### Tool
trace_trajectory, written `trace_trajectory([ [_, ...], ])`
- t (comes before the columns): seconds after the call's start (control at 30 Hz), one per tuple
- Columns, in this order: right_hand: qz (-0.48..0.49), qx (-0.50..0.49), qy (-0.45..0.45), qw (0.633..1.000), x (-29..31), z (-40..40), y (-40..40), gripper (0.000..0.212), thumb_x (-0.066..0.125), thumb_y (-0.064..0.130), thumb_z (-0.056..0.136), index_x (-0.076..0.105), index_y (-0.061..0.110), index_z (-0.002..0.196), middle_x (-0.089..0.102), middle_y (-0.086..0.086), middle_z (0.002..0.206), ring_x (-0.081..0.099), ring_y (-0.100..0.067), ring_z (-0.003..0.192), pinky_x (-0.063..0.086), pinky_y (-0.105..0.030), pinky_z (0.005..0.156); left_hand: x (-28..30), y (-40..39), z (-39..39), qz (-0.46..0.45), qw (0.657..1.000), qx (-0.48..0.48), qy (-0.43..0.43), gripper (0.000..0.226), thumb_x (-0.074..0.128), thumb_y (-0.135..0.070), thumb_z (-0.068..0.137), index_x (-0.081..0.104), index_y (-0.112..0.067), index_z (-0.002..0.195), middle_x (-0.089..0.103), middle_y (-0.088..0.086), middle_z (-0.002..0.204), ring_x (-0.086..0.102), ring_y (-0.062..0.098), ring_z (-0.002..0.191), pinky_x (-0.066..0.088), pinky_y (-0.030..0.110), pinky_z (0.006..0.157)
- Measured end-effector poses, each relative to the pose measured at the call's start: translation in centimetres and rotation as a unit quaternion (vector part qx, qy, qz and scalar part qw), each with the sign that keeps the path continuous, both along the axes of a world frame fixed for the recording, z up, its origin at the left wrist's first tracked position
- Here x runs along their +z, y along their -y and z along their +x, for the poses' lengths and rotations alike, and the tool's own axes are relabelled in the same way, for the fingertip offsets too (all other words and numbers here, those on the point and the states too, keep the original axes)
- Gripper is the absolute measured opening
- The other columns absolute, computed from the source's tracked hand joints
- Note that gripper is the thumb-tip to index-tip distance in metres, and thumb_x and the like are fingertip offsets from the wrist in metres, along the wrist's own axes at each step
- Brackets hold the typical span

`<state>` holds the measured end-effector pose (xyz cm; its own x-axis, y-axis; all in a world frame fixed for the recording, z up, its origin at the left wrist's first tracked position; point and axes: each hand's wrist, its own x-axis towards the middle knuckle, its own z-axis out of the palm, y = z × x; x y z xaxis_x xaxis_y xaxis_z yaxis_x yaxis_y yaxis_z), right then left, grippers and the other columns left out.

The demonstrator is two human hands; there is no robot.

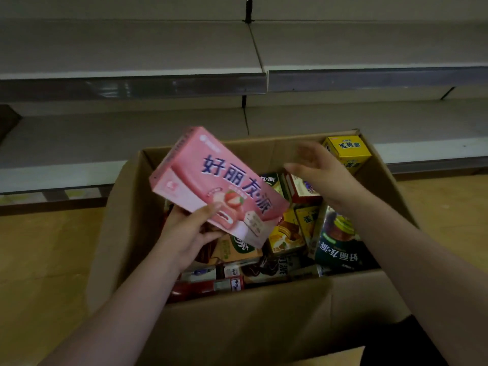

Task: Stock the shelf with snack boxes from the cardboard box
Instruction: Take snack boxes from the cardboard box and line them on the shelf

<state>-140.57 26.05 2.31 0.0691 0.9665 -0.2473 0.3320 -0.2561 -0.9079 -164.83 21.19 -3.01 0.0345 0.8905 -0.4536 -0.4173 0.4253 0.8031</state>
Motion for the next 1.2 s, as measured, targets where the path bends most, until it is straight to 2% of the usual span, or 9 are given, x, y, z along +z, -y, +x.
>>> trace_trajectory([
  [0.1, -0.213, -0.129, 0.233, 0.94, -5.2, 4.7, 2.3, 0.073, 0.07, 0.035, 0.084, 0.035, 0.007, 0.141, 0.046, -0.014, 0.137, 0.046, -0.033, 0.124, 0.043, -0.036, 0.096, -0.6, -0.3, 0.2, -0.044, 0.995, 0.049, 0.079, 0.052, 0.07, -0.009, 0.069, 0.059, -0.023, 0.117, 0.071, 0.01, 0.113, 0.067, 0.032, 0.103, 0.055, 0.057, 0.077],
  [0.2, -0.314, -0.123, 0.303, 0.891, -8.4, 7.0, 3.8, 0.104, 0.073, 0.048, 0.078, 0.011, 0.003, 0.149, 0.022, -0.023, 0.147, 0.034, -0.043, 0.131, 0.035, -0.048, 0.109, -1.0, -0.3, 1.3, -0.083, 0.989, 0.057, 0.106, 0.066, 0.071, -0.01, 0.067, 0.053, -0.021, 0.13, 0.065, 0.012, 0.121, 0.063, 0.034, 0.108, 0.058, 0.053, 0.069],
  [0.4, -0.349, -0.04, 0.29, 0.89, -8.8, 8.0, 3.8, 0.097, 0.073, 0.044, 0.08, 0.016, 0.009, 0.151, 0.031, -0.017, 0.151, 0.032, -0.034, 0.138, 0.027, -0.042, 0.115, -1.4, -0.1, 3.6, -0.113, 0.986, 0.029, 0.117, 0.063, 0.071, -0.008, 0.068, 0.054, -0.021, 0.128, 0.063, 0.015, 0.122, 0.061, 0.037, 0.11, 0.056, 0.058, 0.077],
  [0.57, -0.364, -0.122, 0.227, 0.895, -8.5, 8.3, 3.8, 0.117, 0.082, 0.035, 0.072, 0.001, -0.001, 0.147, 0.022, -0.02, 0.151, 0.027, -0.033, 0.14, 0.026, -0.041, 0.115, -1.4, 0.2, 4.3, -0.121, 0.986, -0.001, 0.113, 0.06, 0.071, -0.007, 0.068, 0.055, -0.021, 0.125, 0.061, 0.017, 0.125, 0.059, 0.039, 0.113, 0.057, 0.057, 0.076],
  [0.67, -0.264, -0.122, 0.336, 0.896, -7.9, 7.9, 3.9, 0.126, 0.084, 0.03, 0.07, -0.012, 0.017, 0.151, 0.011, -0.018, 0.153, 0.023, -0.039, 0.139, 0.028, -0.052, 0.111, -1.3, 0.2, 4.2, -0.124, 0.987, -0.004, 0.107, 0.06, 0.071, -0.007, 0.068, 0.055, -0.021, 0.124, 0.062, 0.017, 0.124, 0.059, 0.039, 0.112, 0.055, 0.058, 0.078],
  [0.77, -0.122, 0.085, 0.621, 0.769, -6.8, 7.1, 3.6, 0.105, 0.071, 0.034, 0.081, -0.008, 0.034, 0.151, 0.007, -0.013, 0.154, 0.014, -0.037, 0.141, 0.018, -0.06, 0.113, -1.3, 0.2, 3.8, -0.125, 0.987, -0.002, 0.104, 0.057, 0.07, -0.006, 0.067, 0.057, -0.021, 0.12, 0.062, 0.017, 0.123, 0.059, 0.04, 0.112, 0.052, 0.061, 0.082],
  [0.9, -0.053, 0.299, 0.743, 0.596, -6.6, 6.1, 3.4, 0.064, 0.056, 0.031, 0.092, 0.027, 0.027, 0.149, 0.009, -0.011, 0.156, 0.004, -0.037, 0.145, 0.0, -0.066, 0.112, -1.3, 0.2, 3.4, -0.127, 0.988, -0.011, 0.092, 0.055, 0.071, -0.007, 0.065, 0.057, -0.021, 0.116, 0.062, 0.016, 0.121, 0.06, 0.038, 0.11, 0.054, 0.059, 0.079],
  [1.13, -0.003, 0.477, 0.764, 0.434, -8.1, 6.1, 2.0, 0.06, 0.058, 0.019, 0.091, 0.036, 0.024, 0.146, 0.032, -0.005, 0.151, 0.007, -0.036, 0.146, -0.007, -0.069, 0.108, -1.3, 0.2, 4.2, -0.154, 0.985, 0.004, 0.084, 0.062, 0.074, -0.009, 0.062, 0.056, -0.019, 0.12, 0.063, 0.014, 0.119, 0.058, 0.037, 0.113, 0.058, 0.053, 0.068],
  [1.2, -0.006, 0.491, 0.754, 0.437, -7.8, 6.2, 1.4, 0.055, 0.065, 0.021, 0.086, 0.047, 0.027, 0.137, 0.047, -0.002, 0.142, 0.018, -0.035, 0.144, -0.006, -0.07, 0.107, -1.3, 0.3, 4.1, -0.168, 0.982, 0.014, 0.083, 0.068, 0.074, -0.009, 0.063, 0.053, -0.017, 0.127, 0.062, 0.014, 0.121, 0.058, 0.038, 0.113, 0.059, 0.052, 0.064],
])
